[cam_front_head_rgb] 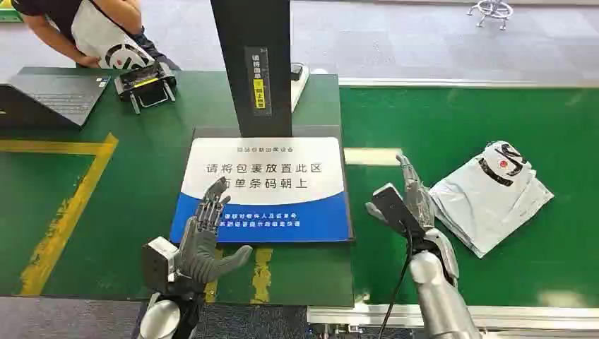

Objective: Moved the parcel from conveyor to table for the left to box.

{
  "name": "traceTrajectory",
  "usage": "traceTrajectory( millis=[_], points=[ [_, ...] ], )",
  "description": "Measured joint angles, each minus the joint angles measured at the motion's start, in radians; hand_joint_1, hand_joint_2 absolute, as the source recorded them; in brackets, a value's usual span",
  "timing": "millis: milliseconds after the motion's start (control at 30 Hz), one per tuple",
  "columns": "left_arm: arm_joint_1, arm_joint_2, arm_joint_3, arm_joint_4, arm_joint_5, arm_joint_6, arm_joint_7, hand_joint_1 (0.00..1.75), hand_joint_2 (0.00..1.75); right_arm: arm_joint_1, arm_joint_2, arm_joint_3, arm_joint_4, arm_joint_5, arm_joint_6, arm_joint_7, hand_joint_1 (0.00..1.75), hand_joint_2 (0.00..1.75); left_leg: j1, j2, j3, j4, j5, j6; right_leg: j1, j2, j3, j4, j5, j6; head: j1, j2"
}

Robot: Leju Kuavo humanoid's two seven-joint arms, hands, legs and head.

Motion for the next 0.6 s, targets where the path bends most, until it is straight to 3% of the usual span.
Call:
traceTrajectory(
  millis=[367,600],
  points=[
    [-0.001,0.0,-0.014,0.0,0.008,0.011,0.004,0.0,1.75,-0.209,-0.09,-0.002,0.307,0.042,-0.092,0.032,0.0,1.75,0.0,0.0,-0.001,0.0,0.0,0.0,0.0,0.0,0.0,0.0,0.0,0.0,0.0,0.0],
    [0.003,0.003,-0.011,0.0,0.018,0.031,0.012,0.0,1.75,-0.258,-0.136,-0.024,0.398,0.008,-0.091,-0.011,0.0,1.75,0.0,0.0,-0.001,0.0,0.0,0.0,0.0,0.0,-0.001,0.0,0.0,0.0,0.0,0.0]
  ],
)
